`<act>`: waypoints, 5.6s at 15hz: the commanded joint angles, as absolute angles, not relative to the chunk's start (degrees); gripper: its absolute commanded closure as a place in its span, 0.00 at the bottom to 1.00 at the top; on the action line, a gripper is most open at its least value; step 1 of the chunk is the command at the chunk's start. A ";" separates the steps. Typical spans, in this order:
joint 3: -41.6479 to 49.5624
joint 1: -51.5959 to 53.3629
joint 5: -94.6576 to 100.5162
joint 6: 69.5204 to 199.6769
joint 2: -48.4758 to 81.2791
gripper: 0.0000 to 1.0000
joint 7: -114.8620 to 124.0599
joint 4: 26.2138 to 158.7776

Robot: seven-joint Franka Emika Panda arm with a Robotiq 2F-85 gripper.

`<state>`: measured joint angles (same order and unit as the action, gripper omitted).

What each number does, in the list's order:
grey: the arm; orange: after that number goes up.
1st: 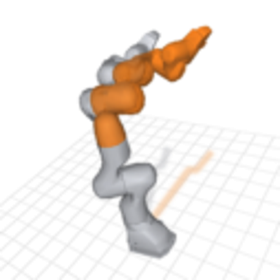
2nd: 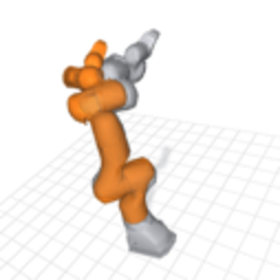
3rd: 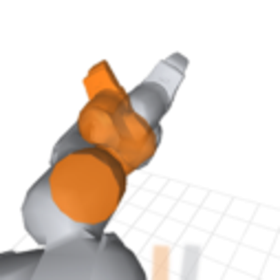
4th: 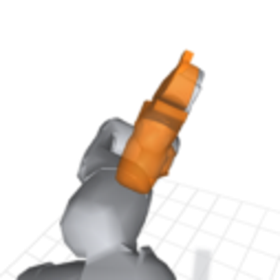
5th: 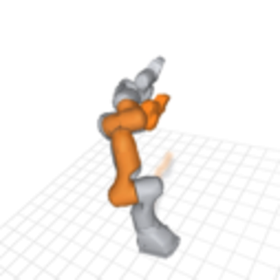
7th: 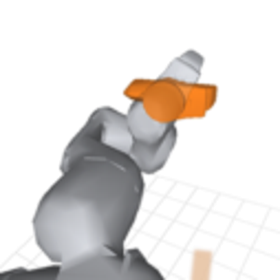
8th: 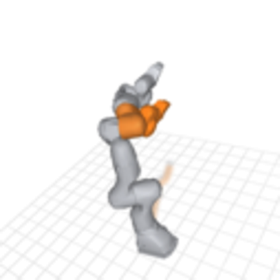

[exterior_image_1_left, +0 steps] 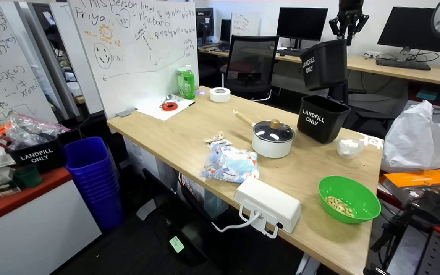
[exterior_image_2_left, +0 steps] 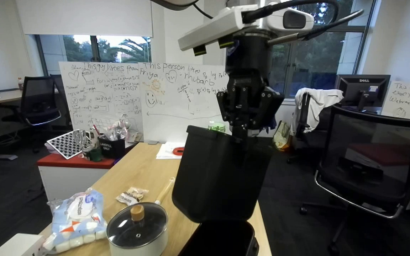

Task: Stack the two black waste bins together

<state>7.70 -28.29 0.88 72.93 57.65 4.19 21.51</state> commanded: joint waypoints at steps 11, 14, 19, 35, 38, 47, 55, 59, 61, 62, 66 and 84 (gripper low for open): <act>2.65 -32.64 -5.07 65.26 59.71 0.94 -4.91 20.44; 1.55 -33.61 -7.04 65.96 60.64 0.94 -3.92 20.22; 0.53 -35.52 -8.94 69.24 59.53 0.94 -3.90 21.56; 1.04 -36.34 -7.69 75.16 59.20 0.75 -4.32 21.49; 1.04 -36.34 -7.69 75.16 59.20 0.75 -4.31 21.49; 2.21 -36.63 -5.10 76.03 59.76 0.94 -7.82 21.35; 0.78 -38.46 -5.64 75.76 60.09 0.94 -14.89 21.64; 0.34 -39.32 -5.81 74.82 61.53 0.94 -19.96 20.56; -0.15 -40.01 -6.24 74.95 62.18 0.94 -22.17 20.04; -0.38 -40.32 -6.40 75.39 62.30 0.94 -23.05 20.26; -1.36 -41.13 -6.87 75.30 62.49 0.94 -25.84 20.68; -3.19 -41.25 -8.28 85.16 65.80 0.94 -24.68 20.60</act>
<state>-2.35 -40.54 -6.98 83.97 65.14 -24.75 21.26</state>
